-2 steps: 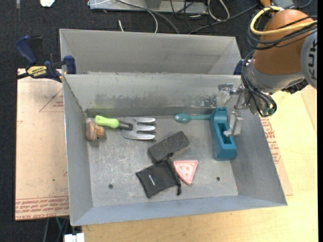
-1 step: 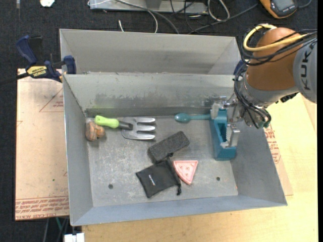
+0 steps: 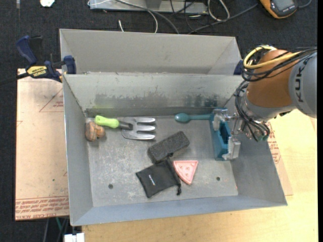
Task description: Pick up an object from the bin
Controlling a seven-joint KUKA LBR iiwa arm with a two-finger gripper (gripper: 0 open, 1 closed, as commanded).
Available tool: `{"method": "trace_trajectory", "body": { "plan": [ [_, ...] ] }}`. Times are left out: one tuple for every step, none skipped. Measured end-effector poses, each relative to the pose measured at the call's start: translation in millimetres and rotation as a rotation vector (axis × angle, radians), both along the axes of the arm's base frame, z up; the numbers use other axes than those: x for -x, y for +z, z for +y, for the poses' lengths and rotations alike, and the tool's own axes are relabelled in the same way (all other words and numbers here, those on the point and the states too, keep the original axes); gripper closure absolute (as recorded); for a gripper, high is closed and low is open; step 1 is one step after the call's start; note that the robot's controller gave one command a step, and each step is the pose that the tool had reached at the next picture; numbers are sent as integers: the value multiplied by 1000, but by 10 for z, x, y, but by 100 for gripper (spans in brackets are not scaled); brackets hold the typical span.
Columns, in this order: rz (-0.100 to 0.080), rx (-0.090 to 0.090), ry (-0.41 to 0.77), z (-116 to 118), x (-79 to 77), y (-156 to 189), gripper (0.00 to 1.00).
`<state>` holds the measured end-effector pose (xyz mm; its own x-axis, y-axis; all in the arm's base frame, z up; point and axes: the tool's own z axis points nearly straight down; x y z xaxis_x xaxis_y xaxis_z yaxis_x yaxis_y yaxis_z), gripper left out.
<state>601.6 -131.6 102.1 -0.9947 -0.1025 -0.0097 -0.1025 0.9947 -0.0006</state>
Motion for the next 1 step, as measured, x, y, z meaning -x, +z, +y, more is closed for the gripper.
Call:
{"method": "trace_trajectory", "body": {
  "plan": [
    [-7, 4, 86, 396, 164, -205, 0]
  ]
}}
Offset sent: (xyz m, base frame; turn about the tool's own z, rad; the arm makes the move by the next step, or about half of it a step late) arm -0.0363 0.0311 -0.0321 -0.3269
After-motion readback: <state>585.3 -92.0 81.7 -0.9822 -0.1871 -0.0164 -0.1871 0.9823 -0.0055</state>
